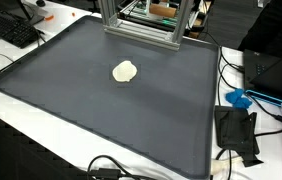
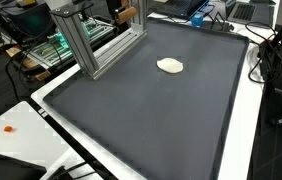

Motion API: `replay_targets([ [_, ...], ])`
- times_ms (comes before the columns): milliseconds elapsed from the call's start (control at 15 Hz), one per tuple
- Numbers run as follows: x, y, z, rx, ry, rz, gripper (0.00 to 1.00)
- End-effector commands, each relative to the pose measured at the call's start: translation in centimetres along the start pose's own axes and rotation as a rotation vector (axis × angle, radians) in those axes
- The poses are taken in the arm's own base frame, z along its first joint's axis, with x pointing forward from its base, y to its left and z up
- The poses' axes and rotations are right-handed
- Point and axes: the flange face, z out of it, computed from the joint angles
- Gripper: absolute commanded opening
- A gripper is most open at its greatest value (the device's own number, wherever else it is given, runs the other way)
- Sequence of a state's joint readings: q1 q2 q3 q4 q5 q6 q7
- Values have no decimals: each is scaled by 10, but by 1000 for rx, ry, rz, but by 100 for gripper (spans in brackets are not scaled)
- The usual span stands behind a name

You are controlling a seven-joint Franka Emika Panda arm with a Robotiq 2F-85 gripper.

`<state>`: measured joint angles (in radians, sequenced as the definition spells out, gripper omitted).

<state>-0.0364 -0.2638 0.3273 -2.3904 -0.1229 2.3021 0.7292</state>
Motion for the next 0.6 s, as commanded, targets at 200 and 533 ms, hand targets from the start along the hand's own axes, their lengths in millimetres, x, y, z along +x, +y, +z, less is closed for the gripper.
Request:
replay_targets([
  [200,7,-3,12,-9,-14,3,100],
  [533,8,-7,12,-6,-16,-2,100],
])
